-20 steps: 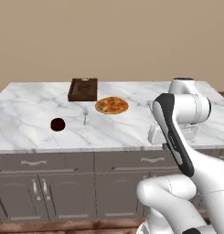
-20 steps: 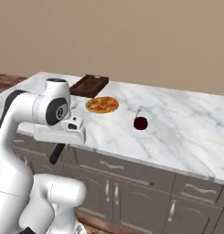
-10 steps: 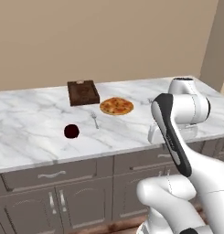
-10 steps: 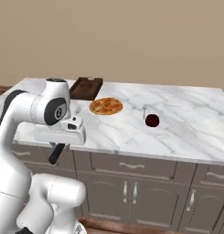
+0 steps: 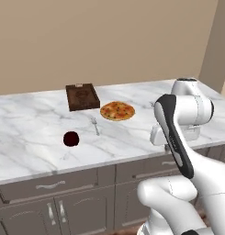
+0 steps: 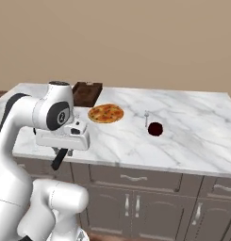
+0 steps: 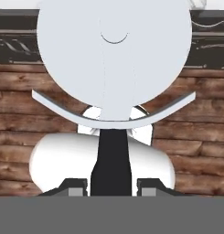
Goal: Take the pizza cutter from the drawer on the left and place it on the dining counter for cutting.
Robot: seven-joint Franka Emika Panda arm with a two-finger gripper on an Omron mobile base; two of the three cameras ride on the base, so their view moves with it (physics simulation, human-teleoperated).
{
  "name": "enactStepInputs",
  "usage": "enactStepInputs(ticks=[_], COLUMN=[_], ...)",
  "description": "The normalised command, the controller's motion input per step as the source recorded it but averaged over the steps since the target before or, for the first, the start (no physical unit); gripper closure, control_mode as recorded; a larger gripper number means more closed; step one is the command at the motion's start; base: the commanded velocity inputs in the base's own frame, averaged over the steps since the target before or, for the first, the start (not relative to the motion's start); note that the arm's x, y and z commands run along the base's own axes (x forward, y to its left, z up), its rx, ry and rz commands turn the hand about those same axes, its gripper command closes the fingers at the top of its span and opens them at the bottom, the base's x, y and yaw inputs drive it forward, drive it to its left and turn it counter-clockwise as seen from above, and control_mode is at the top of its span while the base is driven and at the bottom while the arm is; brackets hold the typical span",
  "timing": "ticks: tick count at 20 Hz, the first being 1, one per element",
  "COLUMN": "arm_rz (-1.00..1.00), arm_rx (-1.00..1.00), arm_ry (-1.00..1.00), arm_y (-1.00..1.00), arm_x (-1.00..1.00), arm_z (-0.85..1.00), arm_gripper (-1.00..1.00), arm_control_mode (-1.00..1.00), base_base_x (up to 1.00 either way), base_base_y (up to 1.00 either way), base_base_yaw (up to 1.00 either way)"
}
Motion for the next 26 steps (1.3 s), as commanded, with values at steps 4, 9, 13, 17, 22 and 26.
enactStepInputs(ticks=[4, 9, 13, 17, 22, 26], arm_rz=[0.0, 0.0, 0.0, 0.0, 0.0, 0.0], arm_rx=[0.0, 0.0, 0.0, 0.0, 0.0, 0.0], arm_ry=[0.0, 0.0, 0.0, 0.0, 0.0, 0.0], arm_y=[0.0, 0.0, 0.0, 0.0, 0.0, 0.0], arm_x=[0.0, 0.0, 0.0, 0.0, 0.0, 0.0], arm_z=[0.0, 0.0, 0.0, 0.0, 0.0, 0.0], arm_gripper=[1.0, 1.0, 1.0, 1.0, 1.0, 1.0], arm_control_mode=[1.0, 1.0, 1.0, 1.0, 1.0, 1.0], base_base_x=[0.61, 0.4, 0.22, 0.19, 0.31, 0.32], base_base_y=[-0.03, -0.22, -0.34, -0.34, -0.25, -0.22], base_base_yaw=[0.0, 0.0, 0.03, 0.09, 0.11, 0.09])
